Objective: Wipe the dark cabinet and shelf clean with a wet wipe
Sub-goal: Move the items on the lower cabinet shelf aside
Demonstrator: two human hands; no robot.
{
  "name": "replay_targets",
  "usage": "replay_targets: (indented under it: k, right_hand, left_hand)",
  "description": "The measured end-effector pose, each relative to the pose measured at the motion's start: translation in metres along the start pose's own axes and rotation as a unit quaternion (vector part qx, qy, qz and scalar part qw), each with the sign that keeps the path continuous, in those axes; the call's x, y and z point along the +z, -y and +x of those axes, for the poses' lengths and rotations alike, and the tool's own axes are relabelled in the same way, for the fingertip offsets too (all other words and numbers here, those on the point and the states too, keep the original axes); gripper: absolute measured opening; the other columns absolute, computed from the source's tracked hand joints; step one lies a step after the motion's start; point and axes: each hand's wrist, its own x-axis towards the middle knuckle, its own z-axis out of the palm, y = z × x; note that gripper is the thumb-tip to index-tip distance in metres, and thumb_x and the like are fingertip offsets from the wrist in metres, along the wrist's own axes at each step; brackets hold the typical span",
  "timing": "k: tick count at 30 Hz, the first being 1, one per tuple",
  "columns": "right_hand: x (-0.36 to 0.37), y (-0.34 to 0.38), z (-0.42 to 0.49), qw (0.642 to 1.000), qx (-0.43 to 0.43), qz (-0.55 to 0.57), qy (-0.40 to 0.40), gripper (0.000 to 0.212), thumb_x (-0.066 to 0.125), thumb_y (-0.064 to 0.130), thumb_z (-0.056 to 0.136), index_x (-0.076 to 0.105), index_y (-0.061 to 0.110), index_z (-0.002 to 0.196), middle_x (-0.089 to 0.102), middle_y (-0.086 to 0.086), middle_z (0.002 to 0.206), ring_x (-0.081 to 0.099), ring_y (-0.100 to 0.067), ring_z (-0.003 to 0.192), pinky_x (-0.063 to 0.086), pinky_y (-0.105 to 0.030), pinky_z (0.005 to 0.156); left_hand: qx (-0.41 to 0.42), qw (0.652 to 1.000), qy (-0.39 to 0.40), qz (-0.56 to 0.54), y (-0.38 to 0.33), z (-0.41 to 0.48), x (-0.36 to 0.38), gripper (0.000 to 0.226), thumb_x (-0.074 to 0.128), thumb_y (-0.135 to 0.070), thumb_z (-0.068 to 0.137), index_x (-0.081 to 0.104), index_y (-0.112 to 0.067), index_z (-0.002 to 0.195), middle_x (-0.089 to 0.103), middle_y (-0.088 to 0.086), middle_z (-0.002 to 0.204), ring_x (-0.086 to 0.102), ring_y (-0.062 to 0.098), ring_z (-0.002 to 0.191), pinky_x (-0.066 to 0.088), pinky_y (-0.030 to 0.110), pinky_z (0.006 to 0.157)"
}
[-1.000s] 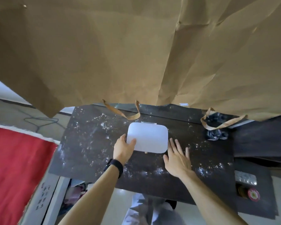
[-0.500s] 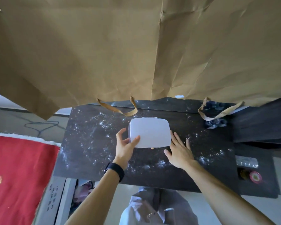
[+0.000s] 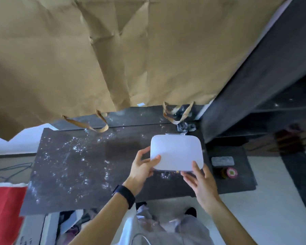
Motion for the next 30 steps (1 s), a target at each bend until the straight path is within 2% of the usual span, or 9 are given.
replay_targets:
  k: [5,8,10,13,16,18,22,25,30]
  right_hand:
    - [-0.083,0.024,-0.011,0.995,-0.010,0.082,-0.056,0.036,0.066,0.025,0.091,0.058,0.018,0.125,0.068,-0.024,0.117,0.071,-0.038,0.098,0.059,-0.039,0.088]
    - [-0.130,0.040,-0.007,0.993,-0.012,0.089,-0.074,0.033,0.063,0.022,0.096,0.057,0.017,0.128,0.066,-0.022,0.121,0.071,-0.039,0.100,0.055,-0.041,0.091]
    - [-0.162,0.050,0.000,0.993,-0.022,0.089,-0.079,0.037,0.064,0.024,0.096,0.056,0.015,0.131,0.065,-0.020,0.122,0.071,-0.037,0.100,0.053,-0.039,0.092]
    - [-0.204,0.064,0.016,0.992,-0.030,0.095,-0.080,0.040,0.064,0.028,0.096,0.055,0.015,0.133,0.066,-0.020,0.121,0.071,-0.036,0.099,0.053,-0.040,0.093]
    - [-0.236,0.078,0.038,0.990,-0.036,0.104,-0.087,0.045,0.068,0.029,0.093,0.053,0.016,0.134,0.064,-0.017,0.124,0.071,-0.036,0.102,0.060,-0.036,0.084]
    - [-0.248,0.089,0.056,0.989,-0.048,0.106,-0.086,0.046,0.069,0.029,0.092,0.053,0.018,0.134,0.062,-0.014,0.128,0.070,-0.033,0.105,0.061,-0.034,0.081]
    - [-0.254,0.115,0.094,0.993,-0.061,0.088,-0.048,0.043,0.068,0.032,0.092,0.052,0.024,0.131,0.059,-0.013,0.131,0.069,-0.032,0.107,0.062,-0.031,0.076]
    - [-0.249,0.132,0.120,0.997,-0.046,0.066,-0.024,0.044,0.069,0.033,0.091,0.050,0.027,0.130,0.057,-0.012,0.130,0.070,-0.030,0.102,0.061,-0.029,0.072]
    - [-0.230,0.139,0.155,0.999,-0.021,0.036,0.002,0.049,0.068,0.031,0.093,0.045,0.020,0.135,0.055,-0.013,0.127,0.072,-0.031,0.098,0.061,-0.031,0.074]
  left_hand:
    - [0.039,0.991,0.051,0.120,0.011,0.000,0.090,0.054,0.081,-0.042,0.080,0.054,-0.031,0.126,0.076,0.000,0.100,0.071,0.019,0.081,0.055,0.036,0.072]
    - [0.063,0.975,0.042,0.208,0.012,0.004,0.141,0.069,0.074,-0.049,0.084,0.046,-0.023,0.141,0.064,0.000,0.129,0.065,0.021,0.111,0.051,0.046,0.098]
    - [0.104,0.962,0.013,0.253,0.005,0.004,0.171,0.076,0.068,-0.053,0.087,0.035,-0.027,0.150,0.048,-0.005,0.147,0.052,0.013,0.128,0.043,0.038,0.108]
    - [0.202,0.936,-0.027,0.287,-0.015,0.000,0.213,0.074,0.063,-0.047,0.091,0.023,-0.039,0.153,0.033,-0.019,0.153,0.049,-0.013,0.114,0.042,0.005,0.087]
    - [0.267,0.910,-0.036,0.315,-0.030,-0.004,0.249,0.084,0.062,-0.039,0.091,0.006,-0.050,0.153,0.010,-0.043,0.148,0.023,-0.017,0.129,0.031,0.018,0.101]
    - [0.268,0.904,-0.045,0.328,-0.038,-0.003,0.269,0.093,0.064,-0.033,0.090,-0.002,-0.048,0.153,0.011,-0.034,0.155,0.019,-0.026,0.116,0.028,0.021,0.100]
    - [0.236,0.922,-0.023,0.307,-0.044,0.002,0.298,0.102,0.064,-0.016,0.088,-0.008,-0.049,0.153,0.043,-0.022,0.142,0.052,-0.026,0.084,0.043,0.003,0.071]
    - [0.234,0.921,-0.032,0.309,-0.045,0.004,0.313,0.107,0.063,-0.009,0.086,-0.010,-0.056,0.149,0.042,-0.021,0.149,0.057,-0.010,0.106,0.046,0.015,0.085]
    - [0.216,0.917,-0.051,0.332,-0.039,0.006,0.321,0.112,0.057,-0.012,0.078,-0.020,-0.065,0.140,0.046,0.005,0.151,0.062,0.004,0.073,0.051,0.022,0.065]
